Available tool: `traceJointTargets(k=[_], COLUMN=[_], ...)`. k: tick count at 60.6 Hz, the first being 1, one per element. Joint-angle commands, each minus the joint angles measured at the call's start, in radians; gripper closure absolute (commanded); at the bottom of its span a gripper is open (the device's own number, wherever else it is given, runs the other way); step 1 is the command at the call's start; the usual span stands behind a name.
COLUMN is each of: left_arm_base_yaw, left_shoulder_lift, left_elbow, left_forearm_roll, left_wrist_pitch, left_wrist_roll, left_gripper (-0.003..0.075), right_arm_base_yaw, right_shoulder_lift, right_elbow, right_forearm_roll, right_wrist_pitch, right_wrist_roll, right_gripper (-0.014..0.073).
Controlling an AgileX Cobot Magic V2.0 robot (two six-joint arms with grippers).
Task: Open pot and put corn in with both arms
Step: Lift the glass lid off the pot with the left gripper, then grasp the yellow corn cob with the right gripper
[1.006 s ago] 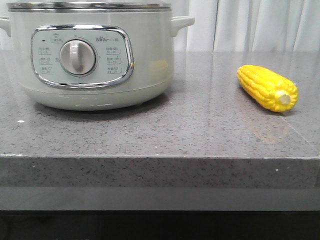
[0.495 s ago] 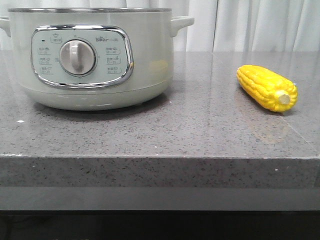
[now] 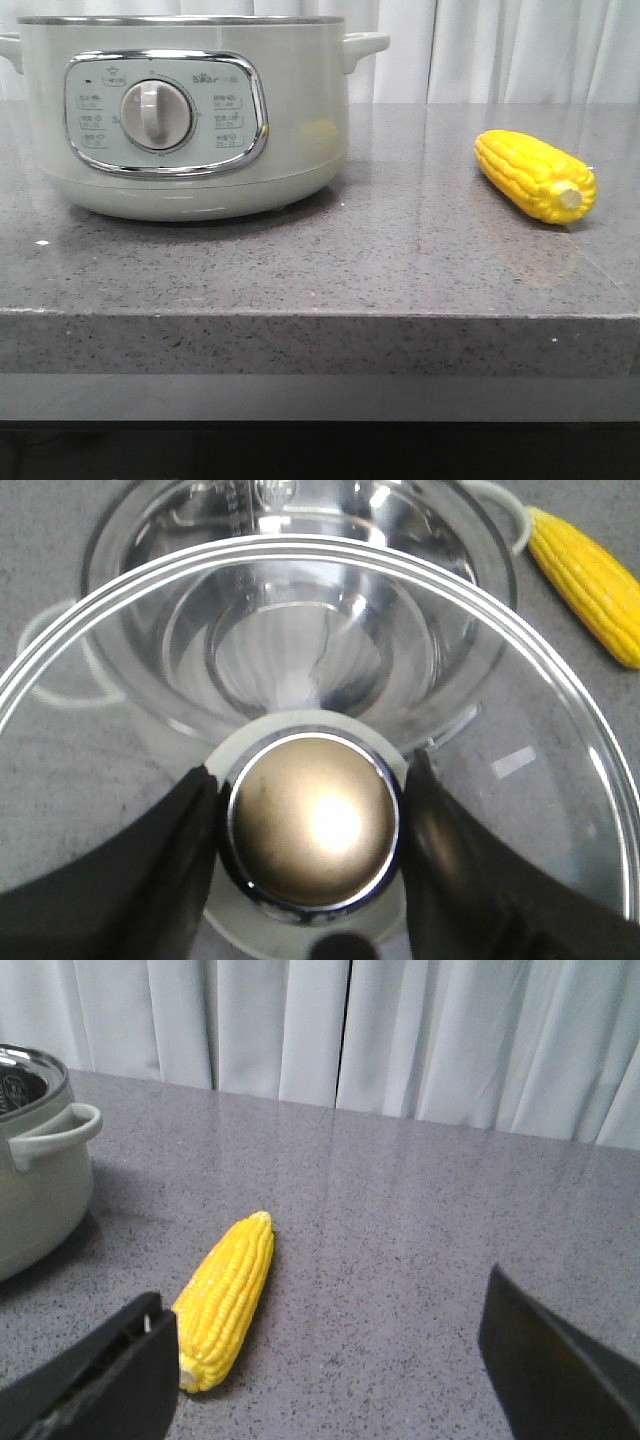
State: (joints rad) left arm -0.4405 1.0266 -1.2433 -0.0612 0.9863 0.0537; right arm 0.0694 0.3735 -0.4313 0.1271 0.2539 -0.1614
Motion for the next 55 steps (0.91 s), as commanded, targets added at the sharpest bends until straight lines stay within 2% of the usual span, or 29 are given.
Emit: traceJointTargets(k=[1,20,27,40,55], left_arm_base_yaw=[-0.007,-0.007,-0.007,-0.007,-0.007], left_shoulder_lift=[-0.142,-0.509,-0.625,-0.782,-0.821], left_elbow=[0.07,0.333,0.4,0.461,0.465], left_forearm_roll=[-0.033,-0.098,-0.103,-0.128,-0.128], left_wrist_pitch=[-0.136,-0.134,-0.13,-0.109,-0.103], left_wrist_roll=[-0.006,-0.011,-0.011,-0.011,-0.011], left_gripper=[0.0541,0.0541,0.0541,0.0541,0.0541], right_arm_base_yaw=[-0.006,-0.004,0.011,0.073,0.083], right_shoulder_lift=[0.038,0.231,0.338,0.633,0.964], right_elbow=[-0.038,-0.05,-0.101,-0.307,-0.593], right_forearm_roll=[0.0,0.0,0.047,0.13,0.225], right_wrist_pitch=[-0.083,-0.095,-0.08,0.032,0.189], right_wrist_roll=[-0.001,-0.001,-0.001,-0.001,-0.001], right_gripper=[-0.003,-0.003,-0.003,-0.003,-0.003])
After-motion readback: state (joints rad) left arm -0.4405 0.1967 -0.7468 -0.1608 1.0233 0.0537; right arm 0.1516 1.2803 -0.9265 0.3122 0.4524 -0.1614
